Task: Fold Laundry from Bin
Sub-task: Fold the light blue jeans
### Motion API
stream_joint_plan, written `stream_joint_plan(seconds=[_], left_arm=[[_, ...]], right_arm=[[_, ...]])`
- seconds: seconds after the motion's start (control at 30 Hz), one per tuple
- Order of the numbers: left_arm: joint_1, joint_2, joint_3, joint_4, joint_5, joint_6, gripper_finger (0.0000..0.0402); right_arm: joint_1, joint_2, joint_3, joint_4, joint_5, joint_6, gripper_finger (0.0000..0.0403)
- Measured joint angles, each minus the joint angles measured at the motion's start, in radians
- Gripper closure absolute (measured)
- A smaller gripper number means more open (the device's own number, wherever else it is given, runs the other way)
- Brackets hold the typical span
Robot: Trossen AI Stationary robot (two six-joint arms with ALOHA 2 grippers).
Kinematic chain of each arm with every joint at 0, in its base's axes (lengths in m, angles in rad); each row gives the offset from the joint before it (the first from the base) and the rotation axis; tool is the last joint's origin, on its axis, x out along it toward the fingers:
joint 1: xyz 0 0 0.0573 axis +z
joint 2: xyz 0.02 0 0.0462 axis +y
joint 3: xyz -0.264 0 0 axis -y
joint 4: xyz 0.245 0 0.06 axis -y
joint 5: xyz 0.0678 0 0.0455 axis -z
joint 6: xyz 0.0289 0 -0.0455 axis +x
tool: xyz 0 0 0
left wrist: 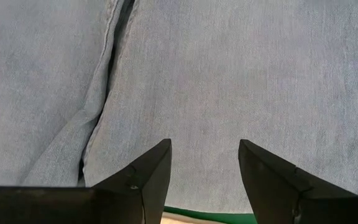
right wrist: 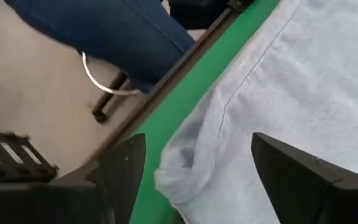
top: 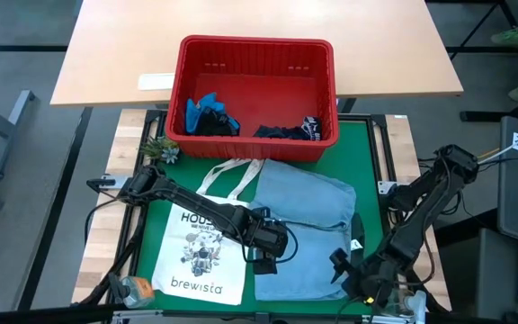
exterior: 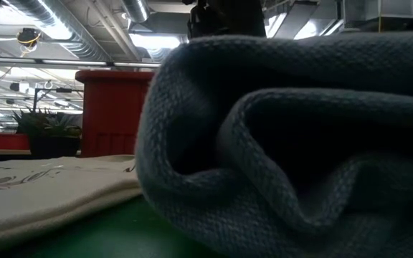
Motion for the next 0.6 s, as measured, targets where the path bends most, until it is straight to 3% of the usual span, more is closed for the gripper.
stream_joint_plan(seconds=[0.23,0.6], left_arm=[[0.000,0.000,0.000,0.000,0.000,0.000,0.0221],[0.000,0.000,0.000,0.000,0.000,0.000,0.0221]], right_arm=[[0.039,0.090,0.000,-0.011,-0.032,-0.159,0.0115],[0.050,0.172,0.000,-0.137,0.065,-0.272,0.0116]])
